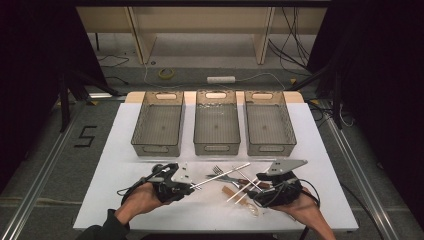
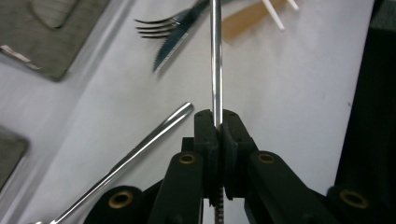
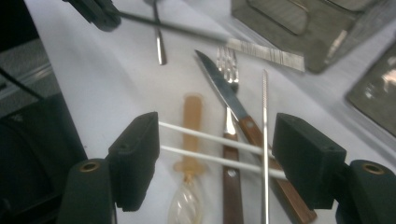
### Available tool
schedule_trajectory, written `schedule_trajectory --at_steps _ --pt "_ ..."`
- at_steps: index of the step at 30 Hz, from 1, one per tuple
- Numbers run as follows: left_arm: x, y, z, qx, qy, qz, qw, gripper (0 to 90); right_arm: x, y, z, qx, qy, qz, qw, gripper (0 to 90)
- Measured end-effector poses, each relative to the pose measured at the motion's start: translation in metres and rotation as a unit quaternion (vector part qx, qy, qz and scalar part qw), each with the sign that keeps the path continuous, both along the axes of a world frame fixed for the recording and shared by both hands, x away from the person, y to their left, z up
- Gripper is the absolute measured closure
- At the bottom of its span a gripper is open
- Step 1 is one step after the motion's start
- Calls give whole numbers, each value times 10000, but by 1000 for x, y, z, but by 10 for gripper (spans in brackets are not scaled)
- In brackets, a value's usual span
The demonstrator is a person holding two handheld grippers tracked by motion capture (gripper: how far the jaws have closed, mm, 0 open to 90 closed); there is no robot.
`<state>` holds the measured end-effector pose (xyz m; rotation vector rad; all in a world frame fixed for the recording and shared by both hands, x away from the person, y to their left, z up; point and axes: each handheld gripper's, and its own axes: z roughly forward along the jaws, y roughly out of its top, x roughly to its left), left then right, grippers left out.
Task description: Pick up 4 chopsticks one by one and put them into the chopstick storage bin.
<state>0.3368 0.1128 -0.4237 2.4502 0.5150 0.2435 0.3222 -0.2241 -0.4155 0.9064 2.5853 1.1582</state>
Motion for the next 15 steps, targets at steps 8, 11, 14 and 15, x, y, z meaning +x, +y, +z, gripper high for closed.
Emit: schedule_trajectory --at_steps 8,11,14,15 --pt "14 19 13 -520 -67 848 9950 860 -5 -25 -9 275 24 -576 9980 314" --pt "21 29 18 -624 -72 1103 9919 860 -7 -30 -12 257 51 -684 9973 314" --pt "31 40 22 -737 -86 1382 9876 860 -9 -32 -14 226 41 -730 9971 312" --pt "34 44 23 -778 -99 1471 9860 860 -10 -32 -14 221 29 -748 9970 312"
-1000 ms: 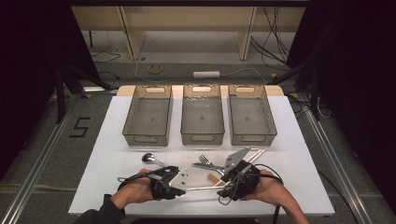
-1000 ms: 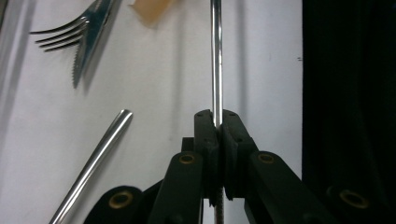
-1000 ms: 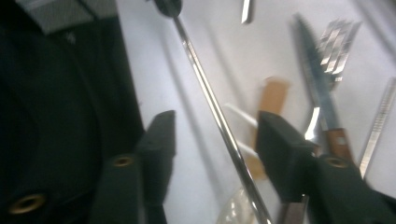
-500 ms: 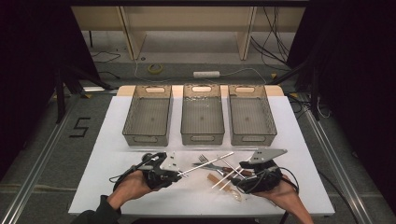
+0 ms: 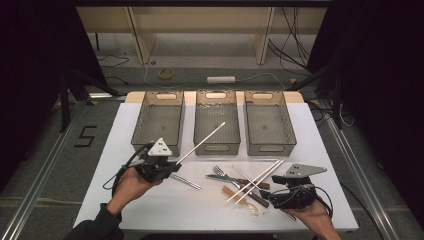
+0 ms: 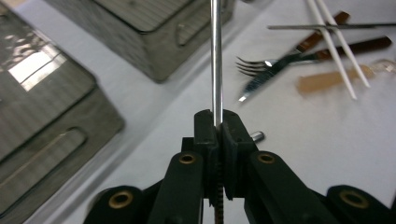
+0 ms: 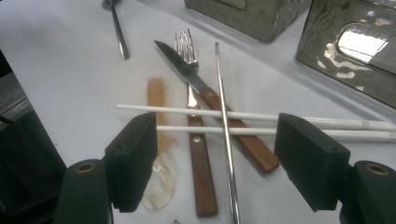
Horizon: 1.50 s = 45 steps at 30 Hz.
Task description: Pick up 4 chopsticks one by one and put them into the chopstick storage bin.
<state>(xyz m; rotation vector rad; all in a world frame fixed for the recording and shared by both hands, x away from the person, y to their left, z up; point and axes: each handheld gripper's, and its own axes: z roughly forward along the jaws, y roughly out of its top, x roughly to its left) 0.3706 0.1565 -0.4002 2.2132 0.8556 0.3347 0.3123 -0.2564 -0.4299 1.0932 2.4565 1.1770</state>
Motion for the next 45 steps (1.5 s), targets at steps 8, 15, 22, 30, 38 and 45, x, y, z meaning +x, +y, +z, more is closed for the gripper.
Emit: schedule_trajectory --at_steps 8,15,22,30,38,45 --pt "21 19 10 -171 -80 558 9983 860 -5 2 0 138 -133 -111 9998 297" --pt "46 33 13 -240 -37 1018 9945 860 -8 1 0 232 -173 -150 9995 286" --pt "69 45 13 -259 48 1321 9909 860 -11 4 -1 175 -137 -80 9997 287" --pt "91 56 4 -306 160 1670 9854 860 -13 4 0 272 -199 -80 9994 287" --pt "104 64 0 -236 251 1893 9813 860 -14 5 1 326 -228 -52 9992 285" --pt "116 72 -7 -131 364 2110 9767 860 -15 5 1 310 -226 -31 9993 285"
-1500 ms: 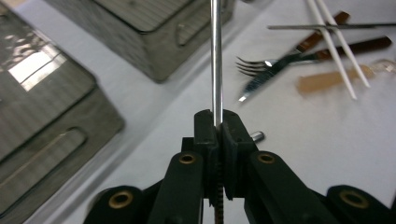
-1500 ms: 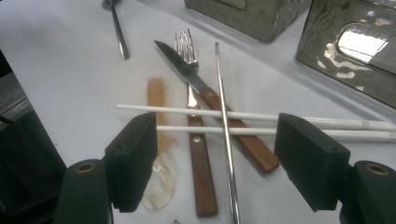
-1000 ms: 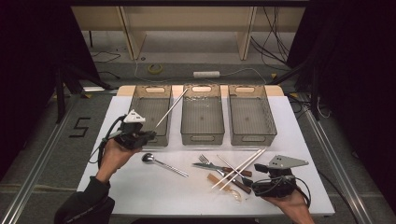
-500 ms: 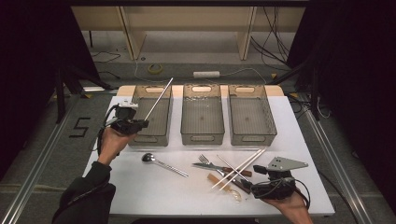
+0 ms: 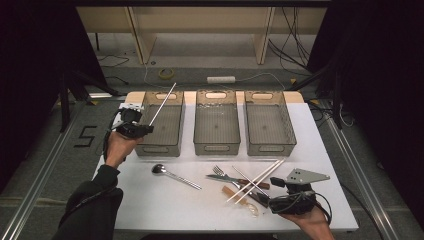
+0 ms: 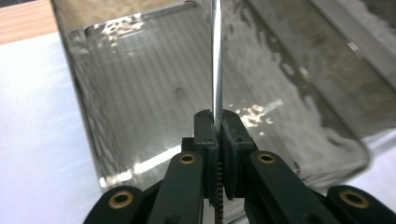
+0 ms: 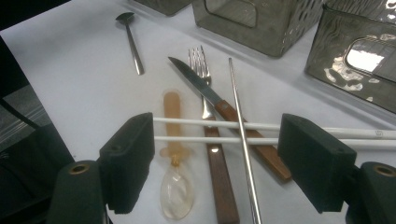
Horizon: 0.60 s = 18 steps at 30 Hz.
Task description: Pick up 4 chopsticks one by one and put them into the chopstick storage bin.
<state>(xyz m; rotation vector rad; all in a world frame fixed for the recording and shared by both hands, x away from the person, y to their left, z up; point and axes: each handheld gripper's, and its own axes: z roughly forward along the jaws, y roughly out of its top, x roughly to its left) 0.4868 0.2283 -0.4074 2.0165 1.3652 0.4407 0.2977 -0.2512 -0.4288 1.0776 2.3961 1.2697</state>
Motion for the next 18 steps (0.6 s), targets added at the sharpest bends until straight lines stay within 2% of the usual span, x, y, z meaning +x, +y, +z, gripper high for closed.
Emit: schedule_trajectory --at_steps 2,4,8,13,15,17,18 --pt "2 2 -2 -15 37 58 10000 859 0 0 -1 -10 -9 8 10000 285" --pt "3 4 -4 -131 80 125 9998 858 0 0 0 3 7 0 10000 286" --pt "5 4 -7 -61 114 186 9997 858 0 0 0 -2 -8 23 10000 286" --pt "9 3 -10 -81 169 301 9994 854 0 0 0 11 -9 31 10000 286" --pt "9 4 -11 -36 139 401 9991 845 0 0 0 17 1 24 10000 286" --pt "9 6 -11 -109 190 426 9989 742 0 0 0 14 8 37 10000 286" --pt "8 5 -10 -154 208 414 9988 722 0 0 0 10 7 39 10000 287"
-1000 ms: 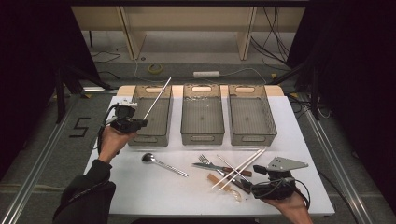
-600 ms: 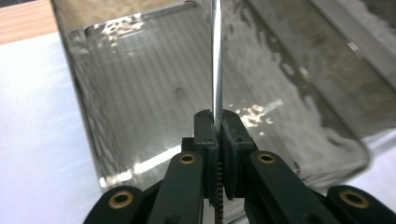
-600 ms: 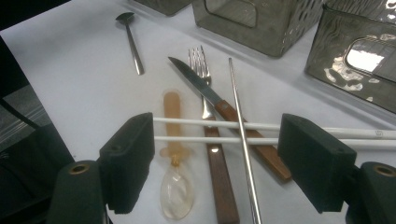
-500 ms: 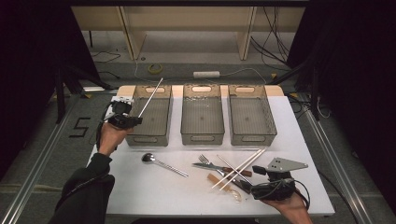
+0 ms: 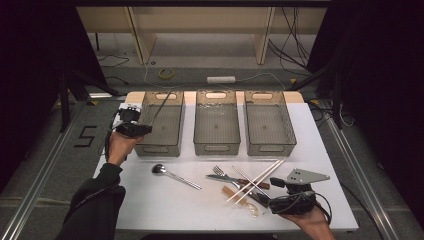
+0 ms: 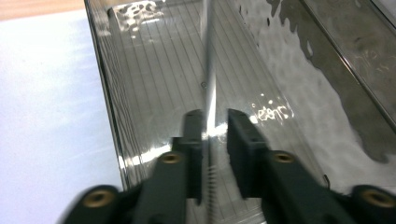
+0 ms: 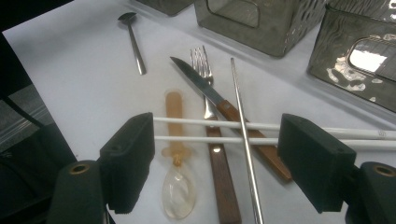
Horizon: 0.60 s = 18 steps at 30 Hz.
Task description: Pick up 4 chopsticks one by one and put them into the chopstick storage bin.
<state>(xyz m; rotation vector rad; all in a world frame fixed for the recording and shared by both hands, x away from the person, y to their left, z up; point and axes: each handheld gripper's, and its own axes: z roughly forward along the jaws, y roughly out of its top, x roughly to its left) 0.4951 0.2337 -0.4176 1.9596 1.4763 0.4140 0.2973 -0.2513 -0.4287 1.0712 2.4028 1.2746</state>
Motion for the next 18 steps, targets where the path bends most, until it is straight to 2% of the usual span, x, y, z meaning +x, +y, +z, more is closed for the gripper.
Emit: schedule_trajectory --at_steps 3,6,10,12,14,18 --pt "-7 -3 3 16 -12 -34 10000 633 0 0 0 14 -3 -17 10000 287" --pt "-17 -6 6 -257 -52 -98 9996 526 0 -1 0 9 -2 -47 10000 287" --pt "-37 -13 10 -380 -213 -383 9983 398 1 -2 0 -9 -19 -87 10000 287" --pt "-43 -15 13 -398 -232 -527 9975 369 2 -3 -1 -59 24 -138 9999 287" --pt "-50 -19 15 -438 -335 -615 9966 345 3 -3 -1 -115 56 -182 9998 292" --pt "-61 -25 15 -453 -371 -861 9946 304 4 -4 -3 -266 122 -262 9992 311"
